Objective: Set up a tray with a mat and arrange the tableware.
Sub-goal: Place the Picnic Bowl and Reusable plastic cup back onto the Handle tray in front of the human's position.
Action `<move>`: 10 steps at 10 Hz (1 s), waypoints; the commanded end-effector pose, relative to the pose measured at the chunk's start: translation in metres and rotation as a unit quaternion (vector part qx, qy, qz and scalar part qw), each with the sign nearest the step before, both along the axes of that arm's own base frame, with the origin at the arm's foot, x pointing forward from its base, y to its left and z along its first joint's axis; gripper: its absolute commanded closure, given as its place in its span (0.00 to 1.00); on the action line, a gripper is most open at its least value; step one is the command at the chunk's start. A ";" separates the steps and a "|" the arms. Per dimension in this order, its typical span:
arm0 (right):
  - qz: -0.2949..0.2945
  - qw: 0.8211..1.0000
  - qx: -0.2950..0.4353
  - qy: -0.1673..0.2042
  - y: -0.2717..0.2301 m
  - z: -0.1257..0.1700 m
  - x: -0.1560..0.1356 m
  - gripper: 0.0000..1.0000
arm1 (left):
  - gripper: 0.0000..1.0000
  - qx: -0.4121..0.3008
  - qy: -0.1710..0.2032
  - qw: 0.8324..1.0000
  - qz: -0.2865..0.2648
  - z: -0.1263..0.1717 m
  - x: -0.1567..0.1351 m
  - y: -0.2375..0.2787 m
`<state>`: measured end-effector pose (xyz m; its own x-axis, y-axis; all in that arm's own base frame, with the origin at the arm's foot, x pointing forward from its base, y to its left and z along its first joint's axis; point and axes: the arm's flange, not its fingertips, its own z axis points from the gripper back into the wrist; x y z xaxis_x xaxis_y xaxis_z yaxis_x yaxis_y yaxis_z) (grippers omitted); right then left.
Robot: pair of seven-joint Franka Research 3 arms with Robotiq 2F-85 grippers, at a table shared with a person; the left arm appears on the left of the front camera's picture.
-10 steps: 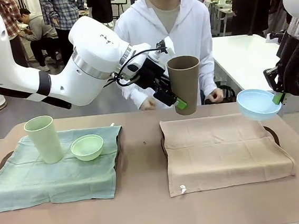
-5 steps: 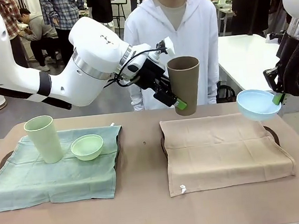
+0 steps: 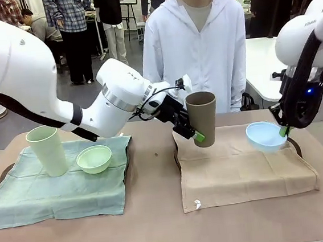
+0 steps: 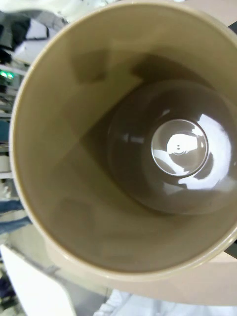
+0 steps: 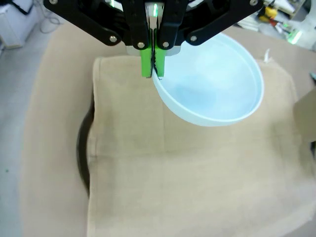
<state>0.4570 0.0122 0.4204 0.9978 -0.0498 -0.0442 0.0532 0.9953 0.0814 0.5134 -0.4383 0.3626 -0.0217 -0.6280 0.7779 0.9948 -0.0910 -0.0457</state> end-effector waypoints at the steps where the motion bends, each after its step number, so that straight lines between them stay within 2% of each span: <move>1: 0.010 1.000 -0.001 -0.015 0.003 -0.011 0.007 0.97 | 0.21 -0.028 -0.019 0.999 0.000 -0.005 0.004 -0.011; 4: 0.010 1.000 0.004 -0.024 0.007 -0.033 0.020 0.97 | 0.21 -0.014 -0.021 1.000 -0.002 -0.025 0.013 -0.019; 10: 0.019 1.000 0.002 -0.001 0.018 -0.053 0.030 0.97 | 0.21 0.022 -0.015 0.999 -0.021 -0.043 0.009 -0.032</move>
